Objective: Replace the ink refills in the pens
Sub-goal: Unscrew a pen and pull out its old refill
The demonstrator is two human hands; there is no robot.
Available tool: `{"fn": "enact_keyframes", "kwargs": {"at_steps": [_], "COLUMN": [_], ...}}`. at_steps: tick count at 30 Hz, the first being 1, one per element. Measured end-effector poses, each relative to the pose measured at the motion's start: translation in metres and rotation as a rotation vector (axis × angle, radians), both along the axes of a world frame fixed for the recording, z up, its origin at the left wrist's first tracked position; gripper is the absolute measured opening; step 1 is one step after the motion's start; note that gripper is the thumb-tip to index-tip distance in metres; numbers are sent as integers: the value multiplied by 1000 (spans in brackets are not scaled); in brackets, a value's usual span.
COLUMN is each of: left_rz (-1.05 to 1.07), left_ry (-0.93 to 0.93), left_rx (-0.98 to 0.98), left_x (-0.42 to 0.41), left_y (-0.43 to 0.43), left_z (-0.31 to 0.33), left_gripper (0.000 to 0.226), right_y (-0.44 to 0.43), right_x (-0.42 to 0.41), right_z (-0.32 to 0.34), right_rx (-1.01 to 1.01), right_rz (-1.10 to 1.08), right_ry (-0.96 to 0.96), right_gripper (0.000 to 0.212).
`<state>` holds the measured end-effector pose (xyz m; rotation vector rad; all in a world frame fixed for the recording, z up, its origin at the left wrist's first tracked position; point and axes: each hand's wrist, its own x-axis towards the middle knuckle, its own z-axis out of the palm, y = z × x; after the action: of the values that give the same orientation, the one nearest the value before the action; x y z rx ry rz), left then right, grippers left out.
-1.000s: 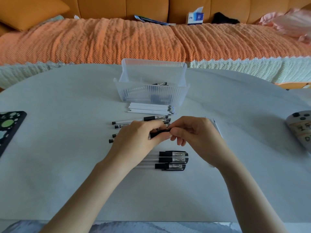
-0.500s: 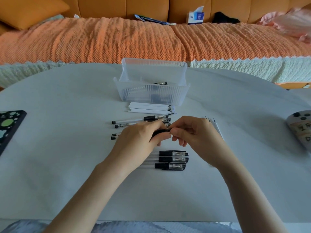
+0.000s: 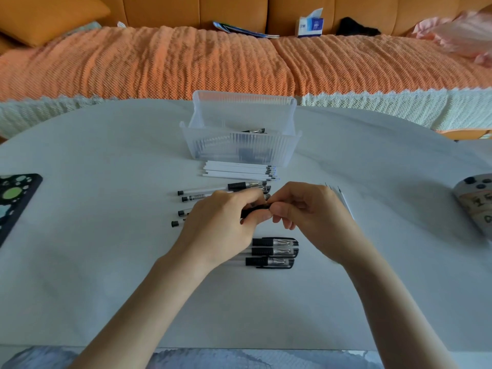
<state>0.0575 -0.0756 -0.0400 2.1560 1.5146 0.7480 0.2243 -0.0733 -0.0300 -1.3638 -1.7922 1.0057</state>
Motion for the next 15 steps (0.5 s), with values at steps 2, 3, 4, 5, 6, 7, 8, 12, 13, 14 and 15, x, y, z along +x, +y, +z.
{"fn": "enact_keyframes", "kwargs": {"at_steps": [2,3,4,5,6,7,8,12,13,14,15], "left_rz": [-5,-5,-4,-3,-2,-1,-3,-45,-54,-59,-57], "left_ry": [13,19,22,23,21,18,13,15,34,62,97], "left_rx": [1,2,5,6,5,7,15,1,-19,-36,-52], "left_x": [0,0,-1,-2,-3,-4,-5,-8,-10,-12,-14], "left_y": [0,1,1,1,2,2,2,2,2,3,3], "left_z": [1,1,1,1,1,1,0,-3,-3,-3,-2], "left_gripper": [18,18,18,17,17,16,16,31,35,36,35], "right_y": [0,0,-1,-1,-1,0,0,0,0,0,1], "right_x": [-1,-1,-1,-1,-1,-1,0,1,1,2,4], "right_z": [0,0,0,0,0,0,1,1,0,-1,-3], "right_rx": [13,19,24,29,31,23,6,-29,-31,-31,-29], "right_rz": [-3,-5,-7,-11,-18,-24,-25,-9,-13,-23,-40], "right_ry": [2,2,0,-3,-1,15,43,57,33,10,-9], "right_gripper": [13,13,13,13,13,13,13,13,13,13,15]}}
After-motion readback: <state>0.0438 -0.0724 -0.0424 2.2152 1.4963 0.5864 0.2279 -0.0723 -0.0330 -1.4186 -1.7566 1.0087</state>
